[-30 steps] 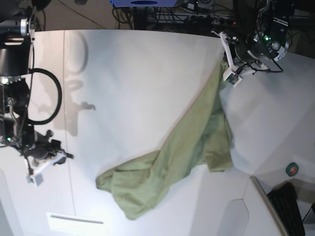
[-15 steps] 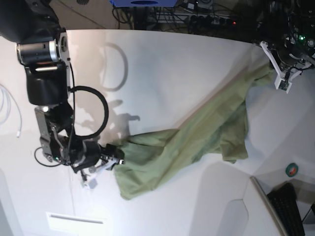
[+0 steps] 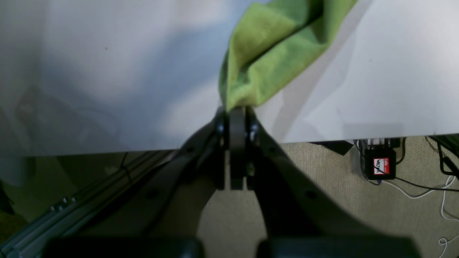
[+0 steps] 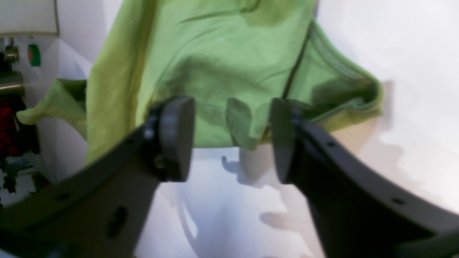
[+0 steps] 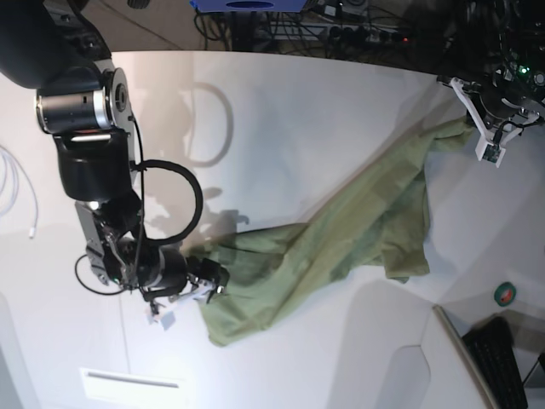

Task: Layout the t-shirt on the table in an organized manner, then fold the t-shirt properly

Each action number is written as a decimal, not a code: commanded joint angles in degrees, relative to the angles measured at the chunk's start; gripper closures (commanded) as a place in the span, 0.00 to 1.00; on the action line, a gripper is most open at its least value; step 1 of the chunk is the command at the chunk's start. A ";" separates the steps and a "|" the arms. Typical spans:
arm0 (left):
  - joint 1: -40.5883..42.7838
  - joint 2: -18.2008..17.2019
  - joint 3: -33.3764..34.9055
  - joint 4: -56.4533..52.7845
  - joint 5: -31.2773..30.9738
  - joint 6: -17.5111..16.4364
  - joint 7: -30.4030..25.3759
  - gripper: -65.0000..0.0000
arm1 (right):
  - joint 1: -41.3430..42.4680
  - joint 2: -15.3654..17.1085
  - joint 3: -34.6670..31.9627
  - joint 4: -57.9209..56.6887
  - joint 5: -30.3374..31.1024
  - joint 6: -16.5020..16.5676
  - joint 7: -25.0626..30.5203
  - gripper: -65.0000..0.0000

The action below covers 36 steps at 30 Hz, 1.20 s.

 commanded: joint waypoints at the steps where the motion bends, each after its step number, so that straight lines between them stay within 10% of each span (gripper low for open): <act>1: 0.09 -0.80 -0.45 0.79 0.03 0.08 -0.36 1.00 | 2.14 0.60 0.14 0.80 0.72 0.45 0.69 0.46; 9: 0.09 -0.80 -0.45 0.79 0.03 0.08 -0.36 1.00 | 2.75 1.13 0.14 -9.66 0.72 -0.51 7.54 0.46; 36: 0.00 -1.24 -0.53 0.79 0.03 0.08 -0.36 1.00 | 2.49 -2.39 0.14 -4.12 0.72 -0.25 5.43 0.47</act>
